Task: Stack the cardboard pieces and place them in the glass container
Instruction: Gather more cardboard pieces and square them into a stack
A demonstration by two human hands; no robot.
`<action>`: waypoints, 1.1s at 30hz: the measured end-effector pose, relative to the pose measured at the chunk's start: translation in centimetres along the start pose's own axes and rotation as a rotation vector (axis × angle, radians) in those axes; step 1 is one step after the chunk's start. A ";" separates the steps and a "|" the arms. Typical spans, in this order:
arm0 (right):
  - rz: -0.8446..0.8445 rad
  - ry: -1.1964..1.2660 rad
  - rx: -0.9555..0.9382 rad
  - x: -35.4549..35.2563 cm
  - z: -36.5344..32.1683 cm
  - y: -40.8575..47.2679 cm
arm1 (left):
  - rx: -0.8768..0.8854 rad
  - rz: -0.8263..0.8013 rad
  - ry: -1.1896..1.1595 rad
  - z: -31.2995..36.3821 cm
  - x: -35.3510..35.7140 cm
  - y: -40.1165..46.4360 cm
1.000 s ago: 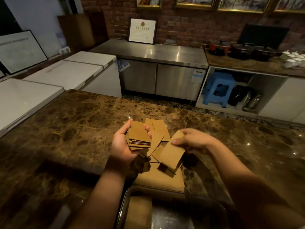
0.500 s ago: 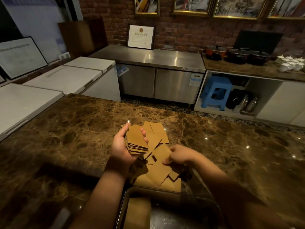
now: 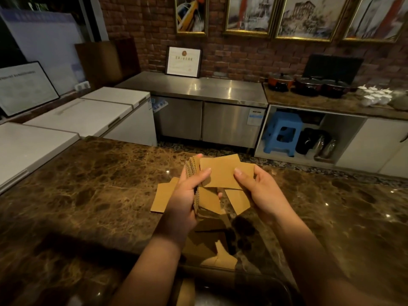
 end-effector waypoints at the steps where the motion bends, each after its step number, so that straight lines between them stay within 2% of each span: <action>1: 0.004 0.037 -0.001 0.3 0.0 -0.3 | 0.020 -0.021 0.011 0.1 0.3 0.0; 4: 0.030 0.079 0.001 0.7 -0.3 -1.0 | 0.093 -0.055 0.040 0.9 0.6 -0.1; 7: 0.111 0.002 -0.033 0.5 -1.0 -1.4 | 0.167 -0.091 0.138 1.6 0.6 -0.5; 9: 0.136 -0.013 -0.054 0.5 -1.5 -1.6 | 0.189 -0.048 0.158 1.9 0.2 -0.6; 11: 0.078 0.081 -0.057 0.8 -1.4 -1.6 | 0.198 0.035 0.057 2.2 -0.4 -0.6; 13: -0.032 0.241 -0.061 1.2 -1.2 -1.7 | 0.271 0.035 -0.035 3.1 -0.5 -0.6; 15: -0.088 0.263 -0.078 1.4 -1.5 -2.0 | 0.277 0.082 -0.163 3.6 -0.9 -0.8; 19: 0.026 0.295 -0.040 0.5 -1.5 -1.8 | 0.249 0.164 -0.268 3.5 -2.1 -1.0; 22: 0.097 0.415 0.089 0.0 -0.3 -1.7 | 0.251 0.126 -0.339 3.7 -2.1 -1.1; 24: 0.130 0.657 0.209 0.1 0.8 -1.7 | 0.242 0.136 -0.266 3.7 -1.9 -1.1; 27: 0.221 0.968 0.245 -0.3 1.3 -1.7 | 0.337 0.142 -0.086 4.4 -1.6 -1.2; 30: 0.254 1.020 0.237 -0.3 1.2 -1.7 | 0.386 0.111 0.061 4.5 -0.7 -1.3; 33: 0.182 0.893 0.271 0.4 1.1 -1.4 | 0.375 0.060 0.100 4.1 -0.3 -1.1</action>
Point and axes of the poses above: each hand's wrist, its own y-axis towards the middle knuckle, its own x-axis out of the palm, z = x × y, the point moved 9 cm from there along y, towards the middle knuckle, and after that the axes turned 14 degrees about -y, right-handed, at the moved point
